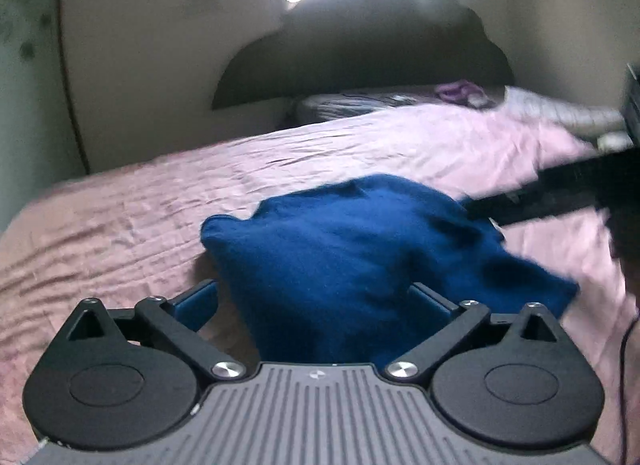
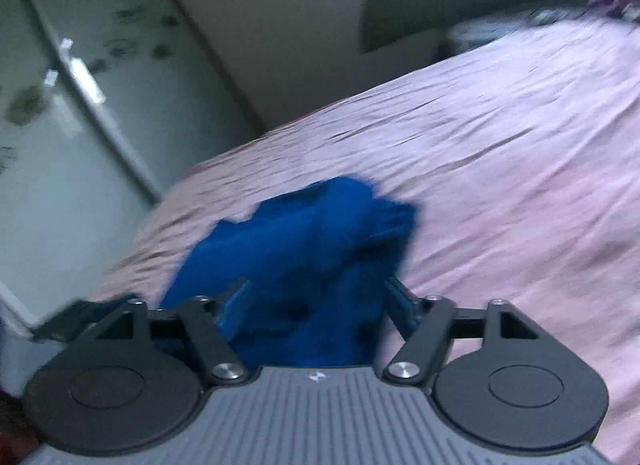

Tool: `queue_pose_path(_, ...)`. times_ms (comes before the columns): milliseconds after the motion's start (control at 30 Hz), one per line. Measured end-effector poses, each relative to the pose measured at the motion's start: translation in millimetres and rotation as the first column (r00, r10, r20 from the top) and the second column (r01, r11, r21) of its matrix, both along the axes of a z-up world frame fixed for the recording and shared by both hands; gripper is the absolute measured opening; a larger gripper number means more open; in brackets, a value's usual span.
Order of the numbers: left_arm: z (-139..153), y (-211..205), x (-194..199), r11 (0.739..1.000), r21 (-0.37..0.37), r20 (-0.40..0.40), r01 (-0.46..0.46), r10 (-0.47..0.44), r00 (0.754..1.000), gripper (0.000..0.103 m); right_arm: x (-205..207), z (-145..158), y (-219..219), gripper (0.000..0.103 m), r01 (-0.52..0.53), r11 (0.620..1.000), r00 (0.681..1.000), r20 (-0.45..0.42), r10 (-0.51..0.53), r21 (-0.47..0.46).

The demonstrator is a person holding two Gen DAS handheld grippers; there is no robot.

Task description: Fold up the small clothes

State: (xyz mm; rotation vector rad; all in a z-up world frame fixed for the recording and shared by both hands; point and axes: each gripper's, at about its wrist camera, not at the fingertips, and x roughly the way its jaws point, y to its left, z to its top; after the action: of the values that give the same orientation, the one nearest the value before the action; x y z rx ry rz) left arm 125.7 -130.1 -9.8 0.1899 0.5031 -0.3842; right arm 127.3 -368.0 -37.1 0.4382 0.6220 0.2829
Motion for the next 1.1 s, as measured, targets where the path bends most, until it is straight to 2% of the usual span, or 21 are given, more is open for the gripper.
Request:
queue_pose_path(67, 1, 9, 12, 0.998, -0.059, -0.050, -0.027, 0.024, 0.998, 0.102, 2, -1, -8, 0.073, 0.009, 1.000, 1.000, -0.008, -0.009, -0.013)
queue_pose_path(200, -4, 29, 40, 0.977, -0.206, -0.208, -0.055, 0.011, 0.978, 0.102, 15, -15, -23, 0.073, -0.028, 0.995, 0.998, -0.055, 0.033, 0.096)
queue_pose_path(300, -14, 43, 65, 0.937, -0.339, -0.346, -0.082, -0.043, 0.937, 0.102, 29, -26, -27, 0.073, -0.089, 0.978, 0.992, -0.072, 0.105, 0.189)
queue_pose_path(367, -24, 51, 82, 0.898, -0.424, -0.424, -0.115, -0.085, 0.902, 0.102, 40, -35, -28, 0.073, -0.134, 0.958, 0.985, -0.073, 0.157, 0.254)
queue_pose_path(400, -27, 55, 87, 0.879, -0.460, -0.434, -0.127, -0.098, 0.896, 0.102, 45, -39, -27, 0.073, -0.161, 0.945, 0.980, -0.067, 0.188, 0.283)
queue_pose_path(533, -32, 55, 97, 0.843, -0.523, -0.429, -0.123, -0.136, 0.893, 0.102, 62, -45, -18, 0.073, -0.251, 0.914, 0.961, -0.031, 0.275, 0.318)
queue_pose_path(600, -34, 52, 96, 0.845, -0.522, -0.412, -0.115, -0.131, 0.902, 0.101, 67, -44, -11, 0.071, -0.276, 0.909, 0.955, -0.018, 0.297, 0.313)
queue_pose_path(633, -33, 46, 95, 0.857, -0.506, -0.402, -0.102, -0.129, 0.907, 0.100, 69, -44, -8, 0.067, -0.279, 0.910, 0.955, -0.013, 0.298, 0.308)
queue_pose_path(700, -31, 41, 92, 0.877, -0.472, -0.386, -0.089, -0.115, 0.915, 0.093, 73, -46, -2, 0.043, -0.256, 0.922, 0.960, -0.034, 0.277, 0.292)
queue_pose_path(767, -31, 39, 89, 0.898, -0.429, -0.376, -0.099, -0.078, 0.923, 0.069, 74, -50, -2, 0.037, -0.227, 0.922, 0.966, -0.047, 0.254, 0.312)
queue_pose_path(800, -30, 41, 88, 0.899, -0.425, -0.374, -0.103, -0.070, 0.925, 0.067, 74, -50, -2, 0.035, -0.219, 0.923, 0.968, -0.047, 0.246, 0.317)
queue_pose_path(867, -29, 46, 87, 0.889, -0.443, -0.375, -0.121, -0.061, 0.925, 0.051, 70, -49, 1, 0.032, -0.201, 0.928, 0.973, -0.049, 0.227, 0.314)
queue_pose_path(933, -25, 49, 85, 0.889, -0.442, -0.359, -0.120, -0.053, 0.932, 0.042, 68, -44, 6, 0.030, -0.183, 0.932, 0.976, -0.054, 0.209, 0.312)
queue_pose_path(1100, -1, 54, 75, 0.908, -0.405, -0.289, -0.102, -0.022, 0.957, 0.037, 72, -15, 27, 0.029, -0.196, 0.940, 0.978, -0.015, 0.208, 0.279)
